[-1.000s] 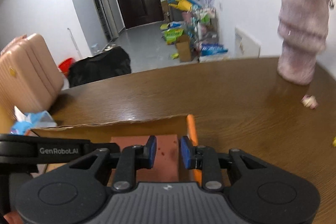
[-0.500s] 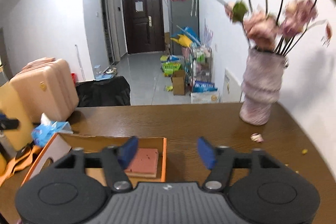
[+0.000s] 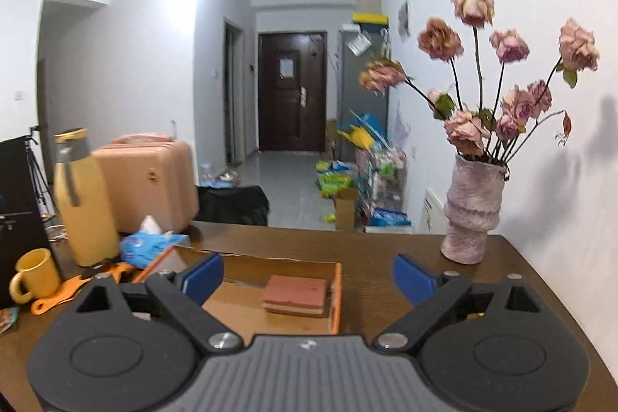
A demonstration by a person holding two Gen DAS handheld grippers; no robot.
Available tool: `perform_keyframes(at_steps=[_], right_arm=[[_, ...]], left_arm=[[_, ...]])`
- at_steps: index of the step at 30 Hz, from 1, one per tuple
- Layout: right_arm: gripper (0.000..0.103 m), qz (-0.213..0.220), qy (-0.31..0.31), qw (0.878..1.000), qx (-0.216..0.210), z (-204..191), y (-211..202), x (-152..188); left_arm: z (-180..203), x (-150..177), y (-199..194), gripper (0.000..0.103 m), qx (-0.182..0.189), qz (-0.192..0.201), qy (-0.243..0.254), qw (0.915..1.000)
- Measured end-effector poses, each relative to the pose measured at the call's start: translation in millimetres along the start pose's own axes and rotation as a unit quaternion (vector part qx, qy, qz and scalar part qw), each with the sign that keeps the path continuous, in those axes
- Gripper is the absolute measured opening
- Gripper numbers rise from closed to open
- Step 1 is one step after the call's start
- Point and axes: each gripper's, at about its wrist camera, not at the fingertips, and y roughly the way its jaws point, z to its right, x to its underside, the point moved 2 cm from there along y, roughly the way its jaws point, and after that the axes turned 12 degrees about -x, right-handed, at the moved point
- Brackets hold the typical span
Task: Organize soft objects
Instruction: 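Grasp the lavender drawstring sack with the left gripper and lift it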
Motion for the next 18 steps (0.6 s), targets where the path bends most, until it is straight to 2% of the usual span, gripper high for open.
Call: perform_keyframes(at_steps=[7,12,18], right_arm=[[0.101,0.042,-0.019,0.999,-0.006,-53.8,-60.8,55.4],[0.103,0.061,-0.009,0.998,-0.004,-92.1,-112.8,110.4],[0.103,0.061,0.008,0.998,0.006,-122.5,-157.6,168.9]], left_arm=[[-15.7,69.1,-62.7,0.103,0.015,0.029,0.021,0.9992],[-34.2,112.7,-116.3,0.103,0.045,0.041,0.001,0.9982],[-51.9,151.4,-169.6,0.103,0.050,0.043,-0.040,0.9971]])
